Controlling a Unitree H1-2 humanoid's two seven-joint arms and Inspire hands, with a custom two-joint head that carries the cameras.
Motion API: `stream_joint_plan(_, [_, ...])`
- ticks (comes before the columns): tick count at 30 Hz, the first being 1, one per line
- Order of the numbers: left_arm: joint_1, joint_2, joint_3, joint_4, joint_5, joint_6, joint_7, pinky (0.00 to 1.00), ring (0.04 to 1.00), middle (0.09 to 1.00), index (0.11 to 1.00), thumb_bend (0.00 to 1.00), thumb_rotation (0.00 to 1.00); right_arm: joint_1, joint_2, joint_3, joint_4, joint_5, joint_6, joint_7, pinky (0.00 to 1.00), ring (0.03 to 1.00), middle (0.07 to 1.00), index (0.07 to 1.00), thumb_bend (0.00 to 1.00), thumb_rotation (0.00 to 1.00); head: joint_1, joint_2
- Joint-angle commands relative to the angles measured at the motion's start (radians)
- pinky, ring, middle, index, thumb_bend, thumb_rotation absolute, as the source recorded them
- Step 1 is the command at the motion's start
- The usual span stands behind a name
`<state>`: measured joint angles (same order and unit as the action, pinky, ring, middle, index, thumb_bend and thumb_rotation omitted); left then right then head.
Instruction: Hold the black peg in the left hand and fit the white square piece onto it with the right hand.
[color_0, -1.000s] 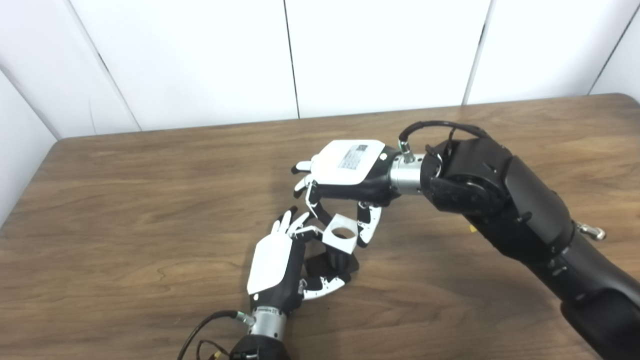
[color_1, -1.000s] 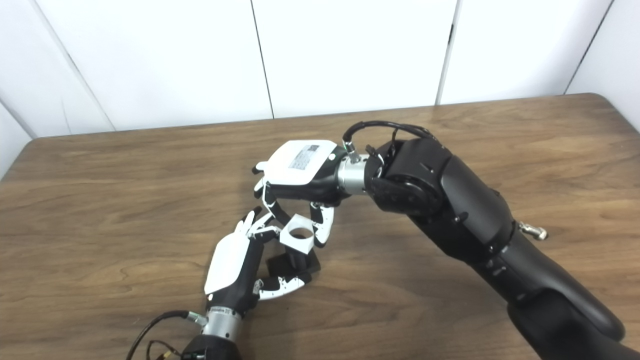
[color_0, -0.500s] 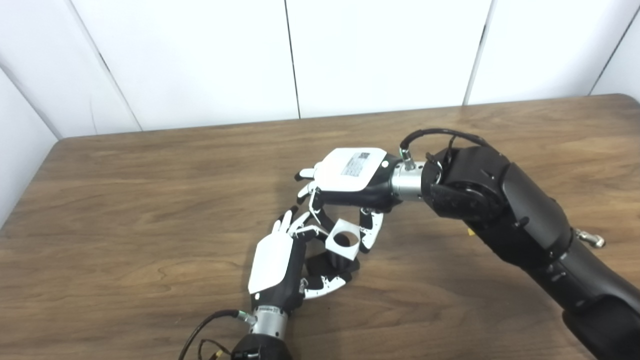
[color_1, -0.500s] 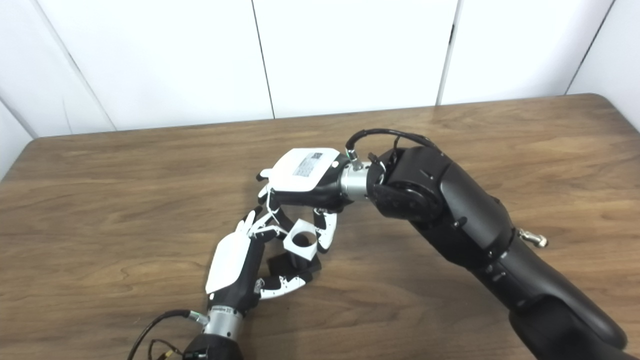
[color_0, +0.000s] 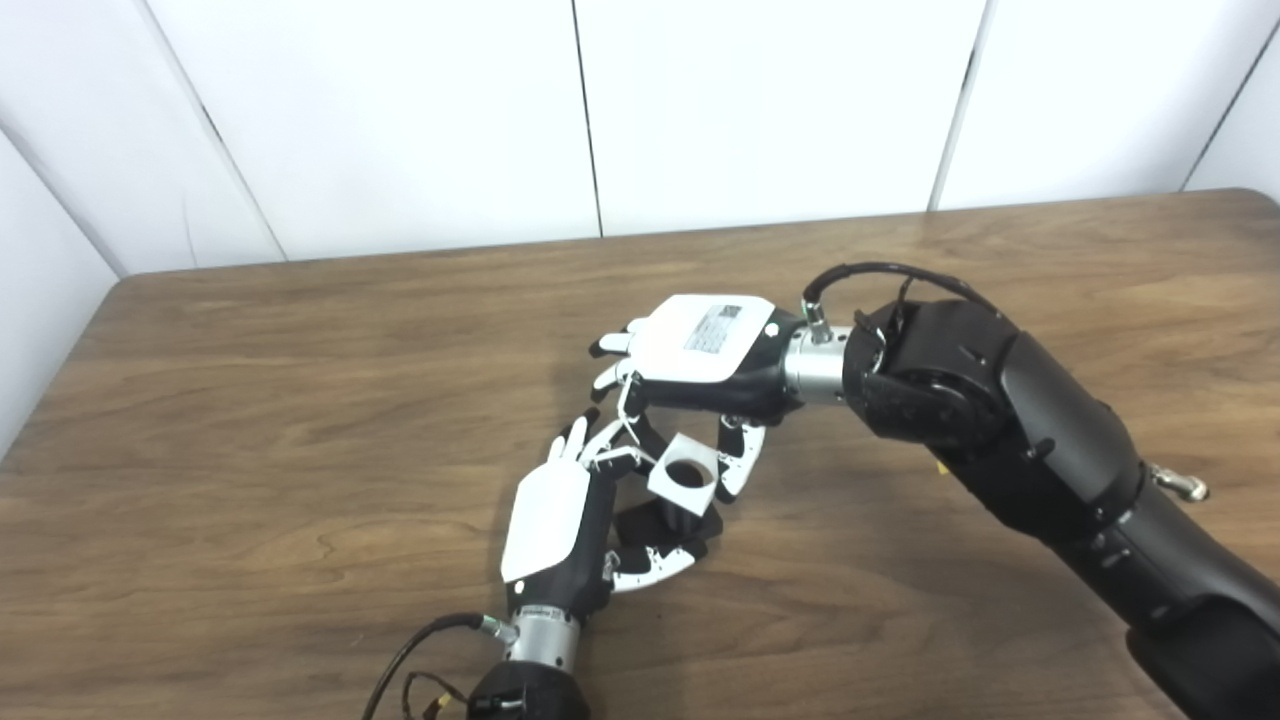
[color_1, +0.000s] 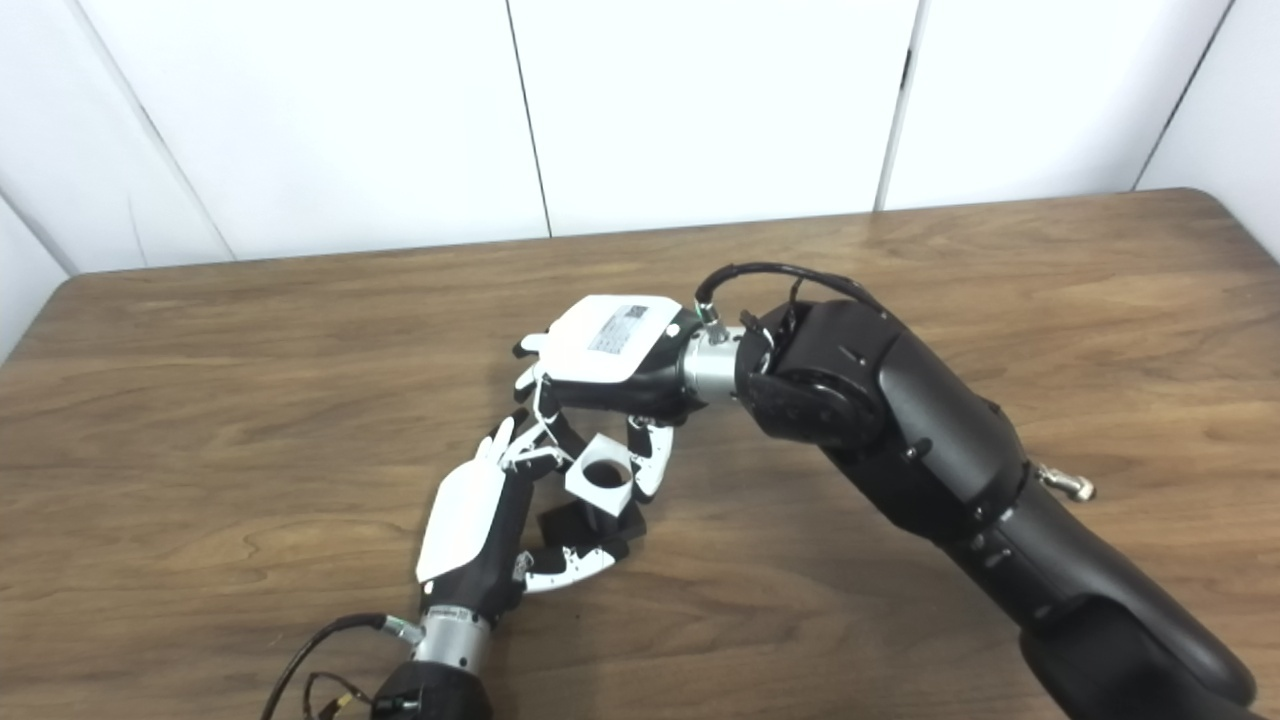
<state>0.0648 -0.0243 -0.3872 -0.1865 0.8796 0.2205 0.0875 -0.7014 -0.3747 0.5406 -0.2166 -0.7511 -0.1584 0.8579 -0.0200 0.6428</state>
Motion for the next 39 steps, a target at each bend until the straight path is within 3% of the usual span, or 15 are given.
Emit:
stream_joint_plan(1, [-0.014,-0.004,0.0,0.028,0.02,0.014,0.01,1.0,1.0,0.899,0.484,0.52,0.06,-0.023,0.002,0.006,0.002,-0.003,-0.016,-0.003,0.96,0.991,0.886,0.488,0.52,0.14,-0.001,0.0])
stream_joint_plan(23, [-0.012,-0.006,-0.004,0.03,0.012,0.017,0.013,1.0,1.0,0.897,0.484,0.52,0.06,-0.012,0.024,0.055,0.004,-0.046,-0.022,0.012,0.95,0.997,0.904,0.488,0.52,0.14,-0.001,0.009])
stream_joint_plan(36, [-0.007,-0.008,-0.013,0.006,0.053,0.064,-0.014,1.0,1.0,0.88,0.486,0.52,0.08,0.001,0.005,0.042,0.022,-0.042,-0.016,0.005,0.94,0.991,0.897,0.491,0.52,0.15,0.011,0.016])
stream_joint_plan(37, [-0.007,-0.008,-0.013,0.002,0.057,0.068,-0.017,1.0,1.0,0.878,0.486,0.52,0.08,0.001,0.004,0.041,0.023,-0.044,-0.015,0.005,0.93,0.989,0.895,0.549,0.72,0.2,0.012,0.017])
stream_joint_plan(39, [-0.006,-0.006,-0.016,-0.003,0.068,0.078,-0.023,1.0,1.0,0.877,0.487,0.52,0.08,0.0,0.003,0.04,0.023,-0.045,-0.009,0.011,0.93,0.991,0.897,0.615,0.9,0.27,0.013,0.019])
